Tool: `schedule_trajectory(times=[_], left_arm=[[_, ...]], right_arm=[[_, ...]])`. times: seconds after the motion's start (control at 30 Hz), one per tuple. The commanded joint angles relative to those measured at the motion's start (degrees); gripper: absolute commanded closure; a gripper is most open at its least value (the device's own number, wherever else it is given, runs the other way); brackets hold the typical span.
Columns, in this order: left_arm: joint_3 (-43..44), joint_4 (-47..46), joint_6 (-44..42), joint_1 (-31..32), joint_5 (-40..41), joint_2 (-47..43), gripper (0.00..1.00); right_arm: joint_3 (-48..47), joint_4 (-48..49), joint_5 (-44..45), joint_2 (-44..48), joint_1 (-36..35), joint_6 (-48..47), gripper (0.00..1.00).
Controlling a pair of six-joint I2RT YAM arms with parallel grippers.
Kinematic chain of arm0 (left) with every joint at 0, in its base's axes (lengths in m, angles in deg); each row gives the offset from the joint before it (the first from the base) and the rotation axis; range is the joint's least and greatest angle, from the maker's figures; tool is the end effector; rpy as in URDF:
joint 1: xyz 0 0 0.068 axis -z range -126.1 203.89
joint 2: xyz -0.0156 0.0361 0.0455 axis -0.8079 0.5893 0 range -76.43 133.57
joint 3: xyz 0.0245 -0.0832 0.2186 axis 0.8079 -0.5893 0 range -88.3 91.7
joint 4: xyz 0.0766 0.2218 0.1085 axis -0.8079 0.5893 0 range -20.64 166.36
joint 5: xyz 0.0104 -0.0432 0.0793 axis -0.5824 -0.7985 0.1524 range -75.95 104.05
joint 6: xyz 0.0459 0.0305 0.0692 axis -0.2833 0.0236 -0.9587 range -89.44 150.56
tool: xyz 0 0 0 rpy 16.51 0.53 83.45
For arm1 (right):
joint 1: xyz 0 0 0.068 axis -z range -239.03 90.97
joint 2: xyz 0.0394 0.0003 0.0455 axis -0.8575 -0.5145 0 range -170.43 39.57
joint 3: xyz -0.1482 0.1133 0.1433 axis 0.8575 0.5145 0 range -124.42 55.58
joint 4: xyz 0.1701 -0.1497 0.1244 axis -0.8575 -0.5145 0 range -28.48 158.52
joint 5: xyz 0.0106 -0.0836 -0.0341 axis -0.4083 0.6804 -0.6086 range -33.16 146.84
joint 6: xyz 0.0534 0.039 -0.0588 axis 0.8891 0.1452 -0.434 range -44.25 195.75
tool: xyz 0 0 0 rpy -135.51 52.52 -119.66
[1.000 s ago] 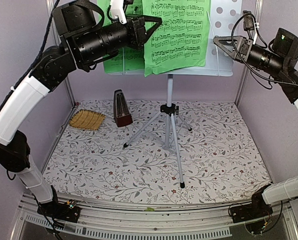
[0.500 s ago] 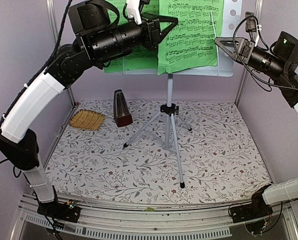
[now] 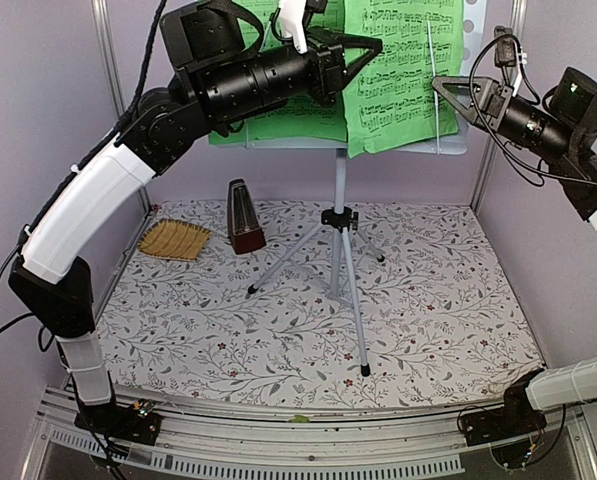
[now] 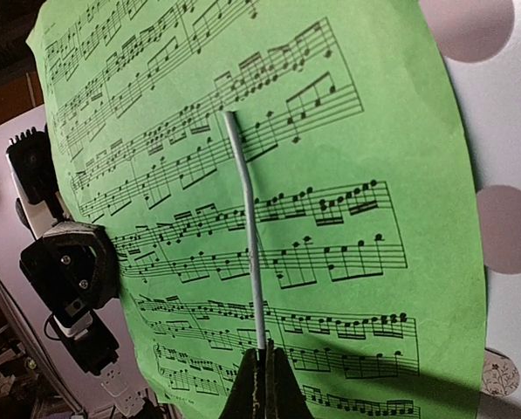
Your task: Set up the instrument practice props
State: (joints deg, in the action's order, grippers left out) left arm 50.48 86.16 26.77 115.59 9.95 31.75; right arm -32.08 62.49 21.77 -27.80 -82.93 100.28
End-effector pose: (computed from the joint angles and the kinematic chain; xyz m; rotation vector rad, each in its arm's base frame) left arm 0.1922 -0.3687 0.5383 0.8028 1.1313 -0.8990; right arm 0.2318 0.1522 0.4953 -0.5415 1.3541 1.1018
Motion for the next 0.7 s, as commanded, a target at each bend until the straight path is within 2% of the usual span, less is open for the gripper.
schedule_trajectory(times=[0.0, 0.67], left_arm=[[2.62, -1.20, -1.85, -0.97, -2.22, 1.81, 1.00], [5.25, -0.32, -2.86, -3.46, -6.78, 3.95, 1.00]], right_arm=[[1.02, 1.68, -1.84, 2.15, 0.11, 0.72, 1.00], [4.84, 4.94, -2.82, 3.80, 0.16, 0.74, 1.00]])
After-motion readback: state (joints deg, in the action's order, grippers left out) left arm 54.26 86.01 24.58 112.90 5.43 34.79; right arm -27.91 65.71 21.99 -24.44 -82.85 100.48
